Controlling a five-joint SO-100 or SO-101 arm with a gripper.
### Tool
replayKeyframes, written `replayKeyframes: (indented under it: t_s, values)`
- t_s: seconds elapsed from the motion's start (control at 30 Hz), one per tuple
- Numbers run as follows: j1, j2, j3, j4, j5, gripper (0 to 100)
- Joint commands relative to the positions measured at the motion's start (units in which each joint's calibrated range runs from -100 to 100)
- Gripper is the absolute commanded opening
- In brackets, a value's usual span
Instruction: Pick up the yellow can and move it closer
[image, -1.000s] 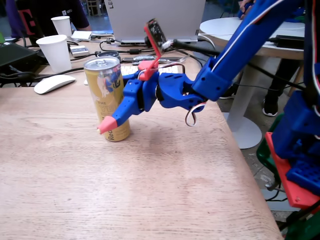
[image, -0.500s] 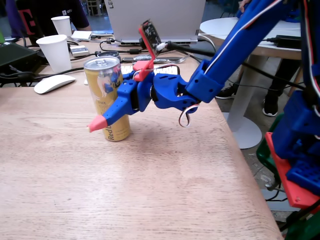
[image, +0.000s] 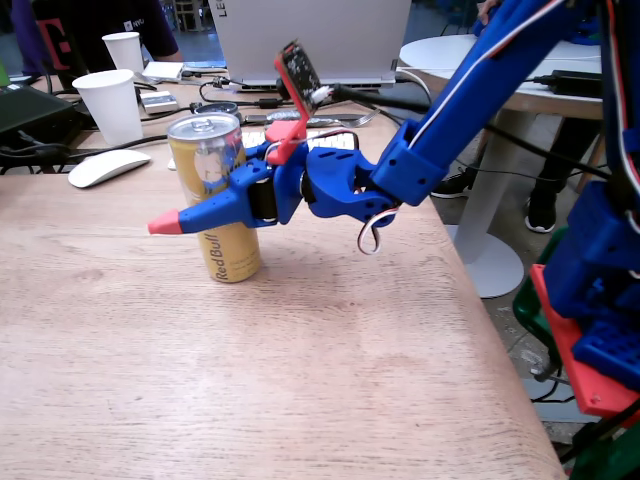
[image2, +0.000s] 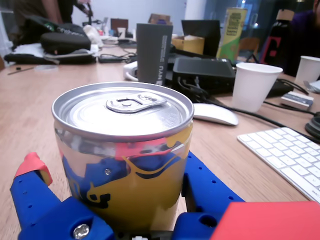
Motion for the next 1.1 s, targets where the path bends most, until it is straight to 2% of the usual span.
replayKeyframes:
  t_s: [0.0,0.33,0.83,0.97,1.07]
  values:
    - [-0.8,-0.5,-2.7,0.0,0.2,44]
    - [-0.8,-0.5,-2.4,-0.8,0.2,29]
    - [-1.2,-2.1,-1.6,-0.2,-0.3,29]
    - [-1.2,-8.3,0.5,0.1,-0.4,29]
    - [-1.3,-14.5,7.9,0.1,-0.4,29]
